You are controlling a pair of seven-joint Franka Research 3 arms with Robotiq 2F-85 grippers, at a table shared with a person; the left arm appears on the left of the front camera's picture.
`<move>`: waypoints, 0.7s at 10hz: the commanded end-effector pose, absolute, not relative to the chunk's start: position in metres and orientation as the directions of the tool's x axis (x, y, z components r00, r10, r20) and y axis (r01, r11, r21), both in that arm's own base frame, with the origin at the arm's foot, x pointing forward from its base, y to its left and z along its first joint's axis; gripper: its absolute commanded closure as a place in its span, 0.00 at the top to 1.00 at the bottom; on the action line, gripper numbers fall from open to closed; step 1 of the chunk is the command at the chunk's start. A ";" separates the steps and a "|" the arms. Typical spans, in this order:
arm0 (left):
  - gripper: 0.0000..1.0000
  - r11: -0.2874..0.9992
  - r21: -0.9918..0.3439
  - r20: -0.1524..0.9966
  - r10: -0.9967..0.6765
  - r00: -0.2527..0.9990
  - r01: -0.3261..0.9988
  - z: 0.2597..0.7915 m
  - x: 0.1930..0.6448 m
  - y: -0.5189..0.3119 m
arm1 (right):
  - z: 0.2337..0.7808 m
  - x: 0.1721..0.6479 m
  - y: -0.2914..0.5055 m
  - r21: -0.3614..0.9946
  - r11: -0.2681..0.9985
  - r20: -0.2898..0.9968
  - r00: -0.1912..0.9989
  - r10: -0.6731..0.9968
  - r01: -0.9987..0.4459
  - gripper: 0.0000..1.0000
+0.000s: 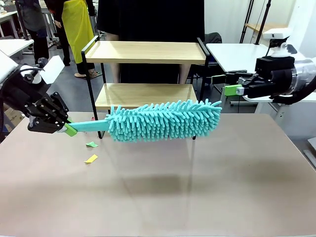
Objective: Clean the shelf.
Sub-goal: Hand the Duster back to the human.
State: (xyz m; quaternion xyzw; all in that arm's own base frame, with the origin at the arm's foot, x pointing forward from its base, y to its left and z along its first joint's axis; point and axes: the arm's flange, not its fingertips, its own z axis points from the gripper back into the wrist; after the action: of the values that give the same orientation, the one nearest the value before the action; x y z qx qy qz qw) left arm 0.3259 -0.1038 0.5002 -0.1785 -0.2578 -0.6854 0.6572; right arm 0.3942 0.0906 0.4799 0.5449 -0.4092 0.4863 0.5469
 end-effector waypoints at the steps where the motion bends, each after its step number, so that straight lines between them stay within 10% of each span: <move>1: 0.14 -0.002 0.119 0.600 -0.796 -0.074 0.993 0.502 0.326 -0.105 | 0.465 0.381 0.115 0.158 -0.064 0.987 0.155 0.051 -0.985 1.00; 7: 0.14 -0.002 0.119 0.600 -0.796 -0.074 0.993 0.502 0.326 -0.105 | 0.417 0.350 0.145 0.043 -0.014 0.992 0.042 0.118 -0.999 1.00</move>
State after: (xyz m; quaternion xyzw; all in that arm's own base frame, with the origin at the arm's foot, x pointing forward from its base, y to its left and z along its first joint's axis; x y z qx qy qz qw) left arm 0.3259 -0.1038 0.5003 -0.1780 -0.2577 -0.6854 0.6574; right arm 0.3581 0.1397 0.4246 0.4955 -0.4302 0.5274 0.5397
